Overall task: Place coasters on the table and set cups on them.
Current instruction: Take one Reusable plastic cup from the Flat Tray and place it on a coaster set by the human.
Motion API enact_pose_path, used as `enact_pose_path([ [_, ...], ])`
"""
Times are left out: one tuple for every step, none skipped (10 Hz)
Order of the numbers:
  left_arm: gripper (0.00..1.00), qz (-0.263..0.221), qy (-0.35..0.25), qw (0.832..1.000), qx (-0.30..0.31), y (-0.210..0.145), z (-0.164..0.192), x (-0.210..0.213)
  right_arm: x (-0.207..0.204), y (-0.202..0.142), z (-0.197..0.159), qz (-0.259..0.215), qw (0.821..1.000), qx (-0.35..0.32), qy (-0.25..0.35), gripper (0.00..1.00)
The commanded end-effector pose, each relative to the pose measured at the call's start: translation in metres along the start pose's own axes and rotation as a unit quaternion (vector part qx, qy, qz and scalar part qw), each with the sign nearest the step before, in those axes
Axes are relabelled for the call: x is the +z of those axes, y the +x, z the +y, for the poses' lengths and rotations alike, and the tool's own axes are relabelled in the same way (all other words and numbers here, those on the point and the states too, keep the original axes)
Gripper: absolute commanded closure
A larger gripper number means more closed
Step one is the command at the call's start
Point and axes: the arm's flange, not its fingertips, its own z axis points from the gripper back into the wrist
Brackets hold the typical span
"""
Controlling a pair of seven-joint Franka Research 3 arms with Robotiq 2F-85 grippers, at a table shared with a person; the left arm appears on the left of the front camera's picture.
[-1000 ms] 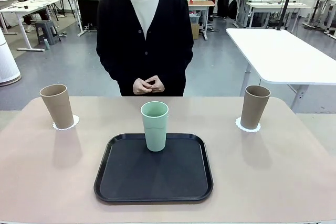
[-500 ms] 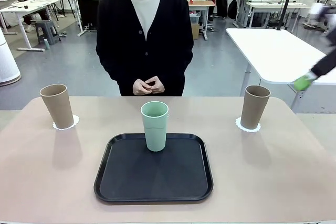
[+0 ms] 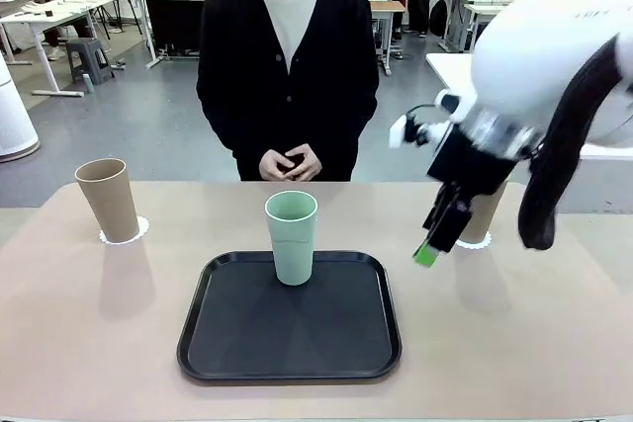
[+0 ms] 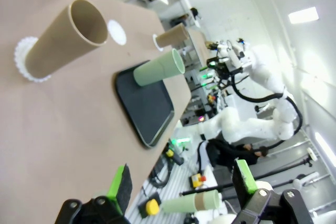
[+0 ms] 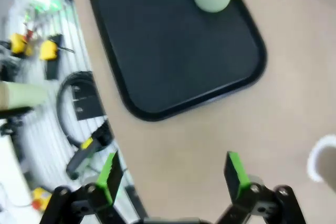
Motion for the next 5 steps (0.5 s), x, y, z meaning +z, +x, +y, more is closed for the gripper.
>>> enact_pose_path([
  [0.0,-0.002,0.002,1.0,-0.001,0.0,-0.001,0.002,-0.019,-0.001,-0.022,-0.007,1.0,0.014,-0.014,0.0],
  [0.0,-0.002,0.002,1.0,-0.001,0.0,-0.001,0.002,-0.025,-0.002,-0.026,-0.01,1.0,0.004,-0.008,0.0],
  [0.0,-0.002,0.002,1.0,-0.001,0.0,-0.001,0.002,-0.026,-0.007,-0.029,-0.011,1.0,-0.009,0.008,0.0],
  [0.0,-0.002,0.002,1.0,-0.001,0.0,-0.001,0.002,-0.026,0.004,-0.015,-0.001,1.0,0.009,-0.007,0.0],
  [0.0,-0.002,0.002,1.0,-0.001,0.0,-0.001,0.002,-0.026,0.004,-0.015,-0.001,1.0,0.009,-0.007,0.0],
])
